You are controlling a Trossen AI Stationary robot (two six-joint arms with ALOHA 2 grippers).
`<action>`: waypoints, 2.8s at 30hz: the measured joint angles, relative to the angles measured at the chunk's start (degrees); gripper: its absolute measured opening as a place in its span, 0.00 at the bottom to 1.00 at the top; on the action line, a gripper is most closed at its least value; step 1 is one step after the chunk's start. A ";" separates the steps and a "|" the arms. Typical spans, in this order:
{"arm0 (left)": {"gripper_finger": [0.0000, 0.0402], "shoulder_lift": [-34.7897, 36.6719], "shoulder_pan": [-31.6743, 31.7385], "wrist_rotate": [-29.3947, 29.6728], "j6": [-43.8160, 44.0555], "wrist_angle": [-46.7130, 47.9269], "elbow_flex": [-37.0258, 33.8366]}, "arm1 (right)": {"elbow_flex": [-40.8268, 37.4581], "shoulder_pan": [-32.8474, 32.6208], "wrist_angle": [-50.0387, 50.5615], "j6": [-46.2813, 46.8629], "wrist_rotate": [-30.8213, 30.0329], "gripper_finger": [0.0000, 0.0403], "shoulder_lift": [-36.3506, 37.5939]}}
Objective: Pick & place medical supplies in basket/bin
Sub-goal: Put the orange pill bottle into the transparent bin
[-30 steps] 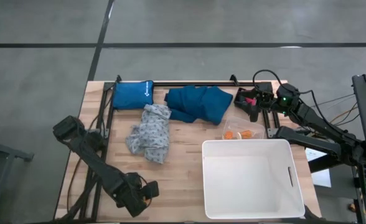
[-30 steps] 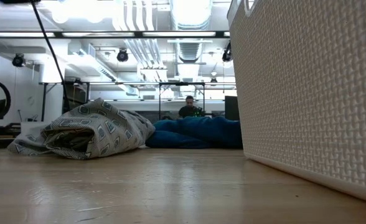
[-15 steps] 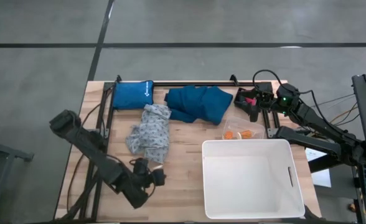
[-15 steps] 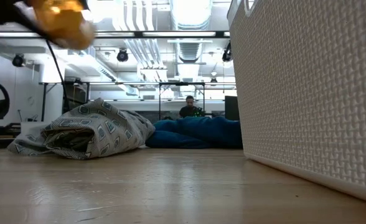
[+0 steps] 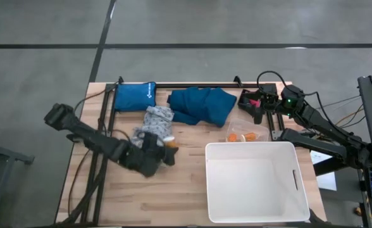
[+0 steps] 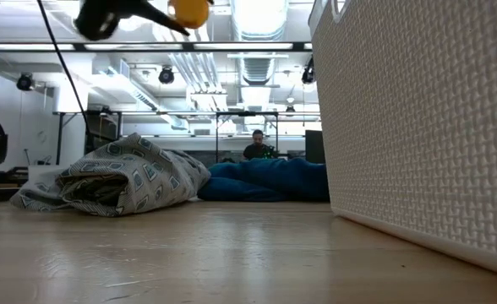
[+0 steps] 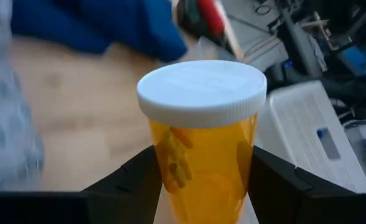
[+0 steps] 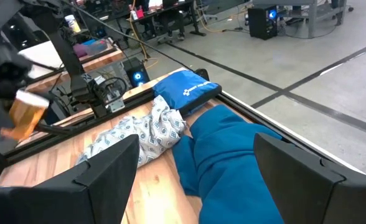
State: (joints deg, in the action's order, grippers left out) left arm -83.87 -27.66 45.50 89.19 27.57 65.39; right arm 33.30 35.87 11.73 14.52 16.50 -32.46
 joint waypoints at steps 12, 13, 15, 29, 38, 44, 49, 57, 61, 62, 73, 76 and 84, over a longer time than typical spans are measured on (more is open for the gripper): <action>0.51 3.50 16.04 -6.51 -36.55 -11.96 -0.02 | 0.02 0.00 0.00 0.00 0.01 0.77 0.00; 0.51 3.47 17.48 -8.30 -39.71 -13.21 -0.02 | 0.02 0.01 0.00 0.00 0.00 0.77 -0.01; 0.51 3.47 20.55 -12.52 -45.32 -15.43 -0.04 | 0.01 0.01 0.00 -0.01 0.00 0.77 0.00; 0.51 3.41 35.54 -32.11 -60.57 -23.51 -0.07 | 0.00 0.01 0.00 -0.01 0.00 0.77 -0.01; 0.51 1.30 37.91 -32.15 -74.26 -27.97 -0.09 | 0.02 0.01 0.00 0.00 0.00 0.77 -0.01; 0.51 -3.93 39.46 -32.08 -76.84 -32.44 -0.11 | 0.00 0.00 0.00 0.00 0.00 0.77 0.01; 0.51 -8.90 39.87 -32.06 -75.77 -39.94 -0.10 | 0.00 -0.01 0.00 0.00 0.00 0.77 -0.01; 0.51 -16.06 41.37 -33.30 -75.26 -50.51 0.61 | 0.00 -0.01 0.00 0.00 0.00 0.77 -0.01; 0.51 -19.68 42.76 -36.57 -74.99 -51.82 2.92 | 0.02 0.01 0.00 0.00 0.02 0.77 0.01; 0.51 -20.74 43.16 -37.66 -74.51 -51.82 3.74 | 0.00 0.01 0.00 0.00 0.00 0.77 -0.01; 0.51 -29.93 46.96 -50.01 -73.79 -51.44 12.90 | 0.01 -0.01 0.00 0.00 0.00 0.77 0.00; 0.51 -31.65 47.36 -51.86 -73.79 -51.29 14.87 | 0.01 0.01 0.00 0.00 0.00 0.77 -0.01; 0.51 -35.32 47.30 -56.27 -74.19 -51.26 19.07 | 0.01 0.01 0.00 -0.01 0.00 0.77 0.01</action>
State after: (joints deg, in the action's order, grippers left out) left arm -119.19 19.64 -10.78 15.00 -23.69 84.45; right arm 33.31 35.88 11.73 14.51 16.50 -32.45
